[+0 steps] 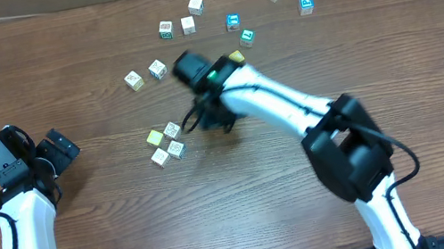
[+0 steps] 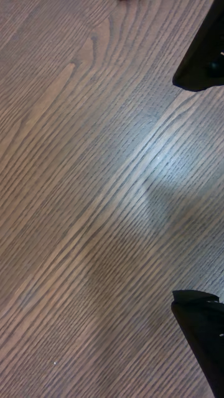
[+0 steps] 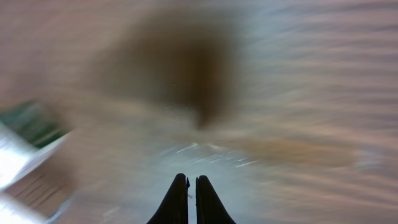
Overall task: Form a circle
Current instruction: 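Retract the right arm to the far right of the table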
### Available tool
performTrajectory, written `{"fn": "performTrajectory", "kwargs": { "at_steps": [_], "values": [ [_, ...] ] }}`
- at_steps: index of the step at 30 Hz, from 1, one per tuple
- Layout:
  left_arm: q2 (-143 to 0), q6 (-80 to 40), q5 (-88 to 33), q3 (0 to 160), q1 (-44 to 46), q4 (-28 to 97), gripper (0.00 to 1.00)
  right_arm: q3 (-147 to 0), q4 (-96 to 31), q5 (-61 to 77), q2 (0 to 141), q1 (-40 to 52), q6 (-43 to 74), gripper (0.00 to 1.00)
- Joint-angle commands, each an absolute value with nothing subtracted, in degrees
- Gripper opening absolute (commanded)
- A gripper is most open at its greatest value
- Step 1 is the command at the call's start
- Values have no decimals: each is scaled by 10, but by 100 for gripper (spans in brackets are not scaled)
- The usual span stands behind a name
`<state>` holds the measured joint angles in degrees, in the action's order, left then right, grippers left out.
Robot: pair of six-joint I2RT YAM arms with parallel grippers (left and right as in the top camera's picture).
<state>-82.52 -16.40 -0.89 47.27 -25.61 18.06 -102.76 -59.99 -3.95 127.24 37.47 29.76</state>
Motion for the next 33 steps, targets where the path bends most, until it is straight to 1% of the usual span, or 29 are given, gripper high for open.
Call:
{"fn": "performTrajectory", "kwargs": {
  "at_steps": [1, 7, 9, 11, 15, 16, 17, 18, 19, 20, 21, 22, 24, 26, 30, 33],
  "values": [
    [-816, -169, -11, 471, -258, 180, 100, -1039, -607, -76, 1265, 314, 295, 4],
    [-816, -169, -11, 471, -258, 180, 99, -1039, -609, -86, 1265, 209, 269, 5],
    [-816, -155, 11, 471, -258, 178, 100, -1039, -613, -86, 1265, 171, 267, 10],
    [-816, -142, 58, 471, -259, 178, 99, -1038, -618, -86, 1265, 134, 267, 12],
    [-816, -142, 66, 471, -259, 172, 100, -1038, -628, -86, 1265, 65, 267, 16],
    [-816, -142, 66, 471, -259, 173, 99, -1038, -630, -86, 1265, 50, 267, 19],
    [-816, -142, 66, 471, -259, 174, 99, -1038, -631, -86, 1265, 35, 267, 25],
    [-816, -142, 66, 471, -258, 174, 99, -1038, -631, -85, 1265, 20, 268, 36],
    [-816, -142, 66, 471, -258, 174, 100, -1038, -630, -85, 1265, 6, 268, 55],
    [-816, -142, 64, 471, -258, 174, 100, -1038, -628, -82, 1265, -4, 268, 79],
    [-816, -149, 54, 471, -258, 173, 99, -1038, -627, -74, 1265, -16, 268, 97],
    [-816, -156, 44, 471, -258, 172, 99, -1038, -627, -65, 1265, -25, 268, 100],
    [-816, -178, 9, 471, -258, 167, 100, -1038, -626, -34, 1265, -41, 268, 100],
    [-816, -187, -54, 471, -258, 161, 99, -1038, -620, -12, 1265, -52, 268, 100],
    [-817, -138, -228, 471, -256, 135, 99, -1038, -601, -12, 1265, -60, 268, 100],
    [-817, -133, -291, 476, -251, 129, 99, -1038, -587, -12, 1265, -61, 268, 100]
  ]
}}
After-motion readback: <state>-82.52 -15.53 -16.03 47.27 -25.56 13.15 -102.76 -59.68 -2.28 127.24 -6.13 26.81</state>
